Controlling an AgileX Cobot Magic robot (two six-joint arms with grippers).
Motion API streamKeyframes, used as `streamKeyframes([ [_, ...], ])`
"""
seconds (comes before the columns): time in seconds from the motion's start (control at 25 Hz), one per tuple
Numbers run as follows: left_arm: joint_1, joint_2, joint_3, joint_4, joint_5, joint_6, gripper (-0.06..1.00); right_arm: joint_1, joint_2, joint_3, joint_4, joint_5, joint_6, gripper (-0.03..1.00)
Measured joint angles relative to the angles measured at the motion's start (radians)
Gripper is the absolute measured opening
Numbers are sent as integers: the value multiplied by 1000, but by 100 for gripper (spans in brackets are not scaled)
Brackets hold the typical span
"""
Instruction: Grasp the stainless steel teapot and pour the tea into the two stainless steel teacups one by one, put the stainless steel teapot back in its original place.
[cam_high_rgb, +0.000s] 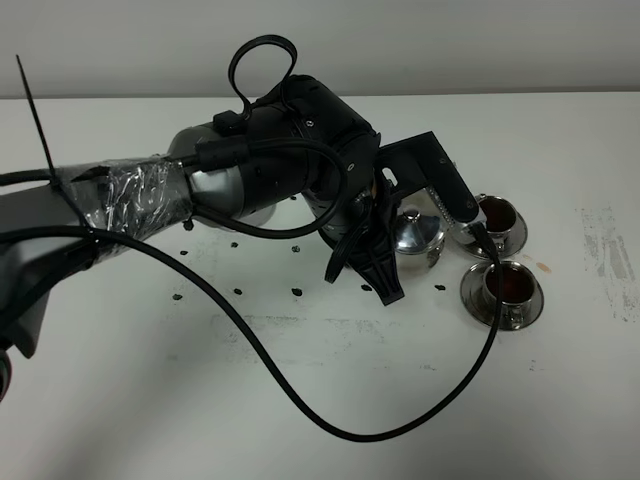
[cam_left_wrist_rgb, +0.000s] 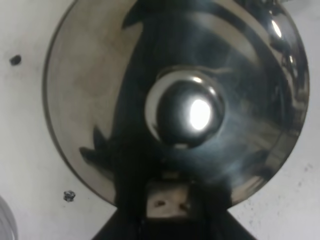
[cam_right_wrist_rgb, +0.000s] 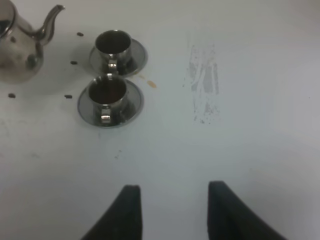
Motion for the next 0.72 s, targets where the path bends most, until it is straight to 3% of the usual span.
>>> streamKeyframes([
  [0.4,2,16,138,-96,-134,-10,18,0,0,0,0,0,-1,31],
  [0.72,2,32,156,-105,-147,-11,18,0,0,0,1,0,-1,31],
])
